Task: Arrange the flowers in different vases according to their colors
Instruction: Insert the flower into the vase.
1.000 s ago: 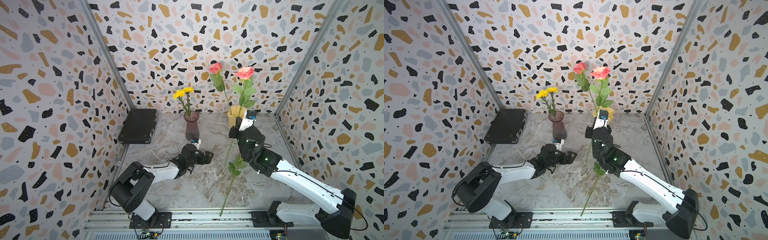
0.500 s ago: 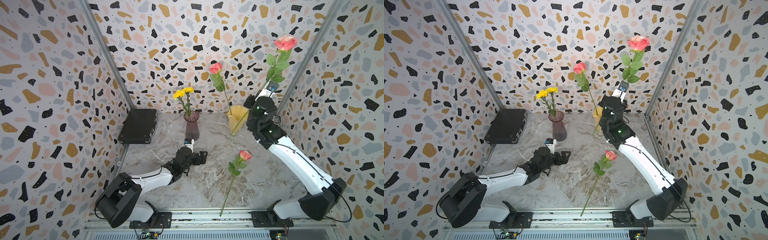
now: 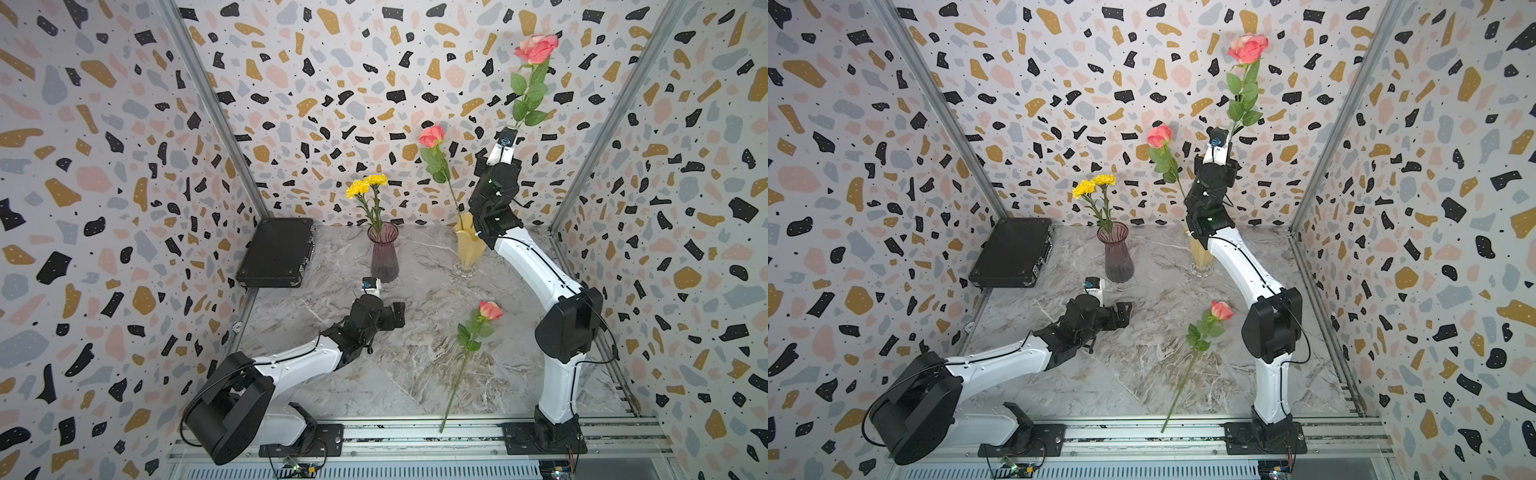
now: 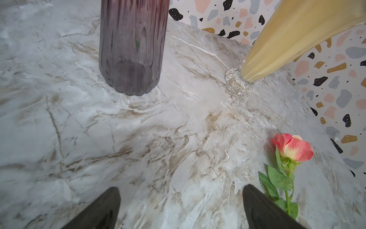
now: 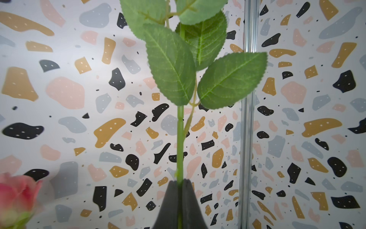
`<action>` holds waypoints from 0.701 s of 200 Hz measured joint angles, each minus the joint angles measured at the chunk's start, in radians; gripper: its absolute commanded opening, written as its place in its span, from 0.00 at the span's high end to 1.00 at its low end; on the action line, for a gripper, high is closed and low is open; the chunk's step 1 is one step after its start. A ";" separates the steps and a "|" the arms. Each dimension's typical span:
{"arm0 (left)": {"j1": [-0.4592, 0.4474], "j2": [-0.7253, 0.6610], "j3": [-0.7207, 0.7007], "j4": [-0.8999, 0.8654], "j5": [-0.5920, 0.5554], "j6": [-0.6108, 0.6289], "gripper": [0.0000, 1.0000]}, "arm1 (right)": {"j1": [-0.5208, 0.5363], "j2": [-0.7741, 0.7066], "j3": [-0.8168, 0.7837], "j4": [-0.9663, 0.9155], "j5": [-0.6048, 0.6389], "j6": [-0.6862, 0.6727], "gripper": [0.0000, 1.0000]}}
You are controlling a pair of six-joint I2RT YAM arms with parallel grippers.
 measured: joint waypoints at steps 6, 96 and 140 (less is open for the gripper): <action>0.000 0.000 0.000 0.000 0.000 0.000 0.01 | -0.011 0.012 0.000 0.011 0.001 -0.008 1.00; 0.008 0.047 0.027 0.004 0.042 -0.015 0.01 | -0.039 0.057 -0.147 -0.270 0.009 0.262 0.96; 0.011 0.058 0.027 0.020 0.065 -0.028 0.01 | -0.015 -0.042 -0.183 -0.602 -0.094 0.375 0.53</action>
